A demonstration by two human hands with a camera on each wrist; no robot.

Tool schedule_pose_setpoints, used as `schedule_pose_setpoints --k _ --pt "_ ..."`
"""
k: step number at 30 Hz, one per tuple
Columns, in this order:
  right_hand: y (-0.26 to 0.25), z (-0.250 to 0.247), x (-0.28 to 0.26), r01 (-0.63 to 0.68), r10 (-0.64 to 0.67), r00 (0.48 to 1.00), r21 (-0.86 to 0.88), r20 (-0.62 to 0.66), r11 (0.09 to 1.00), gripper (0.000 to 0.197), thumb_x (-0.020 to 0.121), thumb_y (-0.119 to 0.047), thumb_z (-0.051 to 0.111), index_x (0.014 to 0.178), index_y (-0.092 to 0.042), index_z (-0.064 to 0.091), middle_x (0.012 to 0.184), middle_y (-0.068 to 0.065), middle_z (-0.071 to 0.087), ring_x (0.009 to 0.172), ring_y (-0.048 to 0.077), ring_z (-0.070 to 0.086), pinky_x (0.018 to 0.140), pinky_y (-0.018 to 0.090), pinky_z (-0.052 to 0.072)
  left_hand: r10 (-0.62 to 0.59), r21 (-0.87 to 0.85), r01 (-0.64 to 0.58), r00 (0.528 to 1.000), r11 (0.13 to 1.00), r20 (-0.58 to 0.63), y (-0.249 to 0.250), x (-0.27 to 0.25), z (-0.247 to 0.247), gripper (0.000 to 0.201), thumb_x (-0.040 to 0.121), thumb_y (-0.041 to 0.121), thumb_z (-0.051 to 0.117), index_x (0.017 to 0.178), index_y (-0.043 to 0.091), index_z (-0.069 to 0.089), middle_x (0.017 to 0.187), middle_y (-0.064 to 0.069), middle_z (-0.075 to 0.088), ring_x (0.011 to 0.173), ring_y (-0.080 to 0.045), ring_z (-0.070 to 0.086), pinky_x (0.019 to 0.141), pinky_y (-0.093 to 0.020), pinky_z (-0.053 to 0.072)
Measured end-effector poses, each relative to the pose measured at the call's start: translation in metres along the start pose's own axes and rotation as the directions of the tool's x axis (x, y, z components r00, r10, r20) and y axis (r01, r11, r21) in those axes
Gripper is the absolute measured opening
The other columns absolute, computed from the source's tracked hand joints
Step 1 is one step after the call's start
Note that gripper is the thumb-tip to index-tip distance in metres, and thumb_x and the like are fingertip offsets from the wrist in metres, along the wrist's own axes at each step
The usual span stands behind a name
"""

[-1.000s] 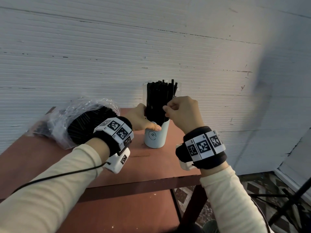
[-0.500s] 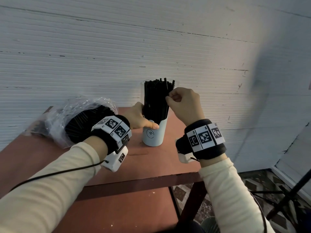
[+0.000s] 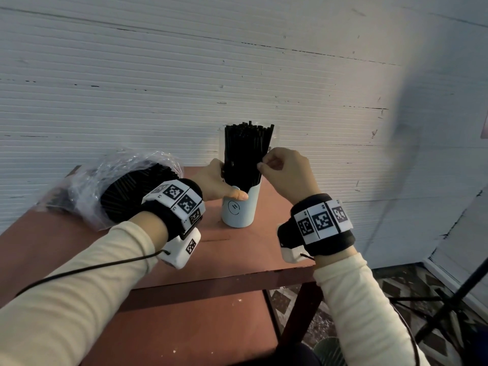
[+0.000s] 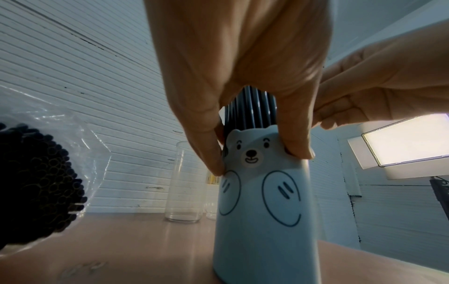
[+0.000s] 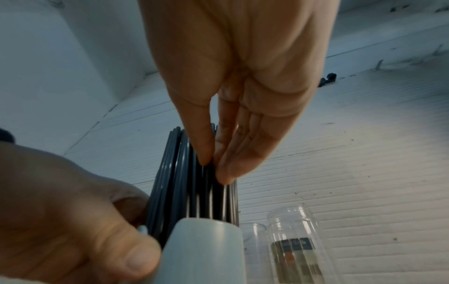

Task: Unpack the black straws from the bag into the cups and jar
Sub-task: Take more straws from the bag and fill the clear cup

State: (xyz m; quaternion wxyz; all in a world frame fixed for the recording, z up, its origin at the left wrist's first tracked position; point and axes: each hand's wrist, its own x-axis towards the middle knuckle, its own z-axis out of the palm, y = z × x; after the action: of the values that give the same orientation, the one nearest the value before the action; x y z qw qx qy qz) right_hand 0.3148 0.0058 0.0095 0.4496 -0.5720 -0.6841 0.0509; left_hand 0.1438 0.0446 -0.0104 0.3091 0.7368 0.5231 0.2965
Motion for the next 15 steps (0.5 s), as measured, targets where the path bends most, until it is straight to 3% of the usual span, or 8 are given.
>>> schedule_pose_setpoints --k 3,5,7,10,12,13,15 --pt "0.000 0.000 -0.004 -0.080 0.081 0.997 0.099 -0.004 0.992 0.030 0.082 -0.027 0.068 0.102 -0.011 0.052 0.099 0.000 0.058 0.087 0.015 0.057 0.069 0.021 0.042 -0.050 -0.011 0.050 0.999 0.999 0.018 -0.008 0.005 0.001 0.085 0.065 0.034 0.087 0.132 0.011 0.040 0.125 -0.001 0.055 0.119 -0.016 0.052 0.101 -0.035 0.044" --pt "-0.002 -0.001 -0.001 -0.150 0.147 0.989 0.139 0.035 0.979 0.049 0.079 -0.036 0.071 0.114 -0.013 0.046 0.114 0.001 0.053 0.103 0.017 0.056 0.083 0.026 0.046 -0.067 -0.035 0.069 0.996 0.997 0.056 -0.011 0.005 0.002 0.102 0.057 0.037 0.088 0.139 0.013 0.034 0.132 -0.001 0.053 0.123 -0.016 0.051 0.104 -0.037 0.044" --pt "-0.003 -0.002 0.004 -0.216 0.195 0.970 0.143 0.143 0.966 0.075 0.076 -0.047 0.075 0.132 -0.012 0.039 0.128 0.001 0.048 0.117 0.016 0.050 0.096 0.032 0.044 -0.063 -0.075 0.069 0.995 0.995 0.072 -0.010 0.004 0.000 0.106 0.061 0.026 0.089 0.145 0.013 0.027 0.143 -0.003 0.045 0.131 -0.019 0.045 0.106 -0.032 0.040" --pt "0.003 0.003 0.011 -0.343 0.290 0.875 0.075 0.388 0.936 0.099 0.068 -0.056 0.078 0.143 -0.013 0.028 0.134 -0.001 0.046 0.123 0.016 0.047 0.096 0.031 0.043 -0.028 -0.080 0.026 0.999 0.996 -0.032 -0.011 -0.004 -0.017 0.096 0.074 0.011 0.080 0.150 0.017 0.022 0.149 -0.007 0.037 0.139 -0.022 0.036 0.107 -0.030 0.036" --pt "0.010 0.010 0.014 -0.429 0.349 0.777 0.036 0.523 0.902 0.095 0.065 -0.055 0.080 0.137 -0.018 0.032 0.132 0.000 0.050 0.120 0.021 0.052 0.093 0.037 0.050 0.053 -0.098 -0.072 0.982 0.993 -0.184 -0.016 -0.012 -0.041 0.074 0.082 0.005 0.070 0.145 0.022 0.034 0.143 -0.006 0.046 0.137 -0.020 0.040 0.106 -0.029 0.037" --pt "0.012 0.014 0.015 -0.453 0.353 0.740 0.036 0.572 0.891 0.083 0.066 -0.051 0.081 0.131 -0.022 0.037 0.129 -0.001 0.052 0.116 0.022 0.055 0.090 0.039 0.053 0.100 -0.098 -0.131 0.956 0.986 -0.276 -0.020 -0.017 -0.054 0.064 0.084 0.003 0.065 0.139 0.025 0.041 0.136 -0.003 0.053 0.133 -0.018 0.045 0.105 -0.027 0.038" --pt "0.015 0.021 0.015 -0.457 0.314 0.708 0.071 0.632 0.886 0.057 0.070 -0.042 0.082 0.114 -0.030 0.048 0.122 -0.004 0.058 0.108 0.020 0.060 0.087 0.039 0.056 0.159 -0.070 -0.211 0.881 0.975 -0.446 -0.028 -0.027 -0.083 0.051 0.086 0.003 0.060 0.127 0.030 0.050 0.121 0.007 0.062 0.121 -0.012 0.054 0.102 -0.025 0.041"
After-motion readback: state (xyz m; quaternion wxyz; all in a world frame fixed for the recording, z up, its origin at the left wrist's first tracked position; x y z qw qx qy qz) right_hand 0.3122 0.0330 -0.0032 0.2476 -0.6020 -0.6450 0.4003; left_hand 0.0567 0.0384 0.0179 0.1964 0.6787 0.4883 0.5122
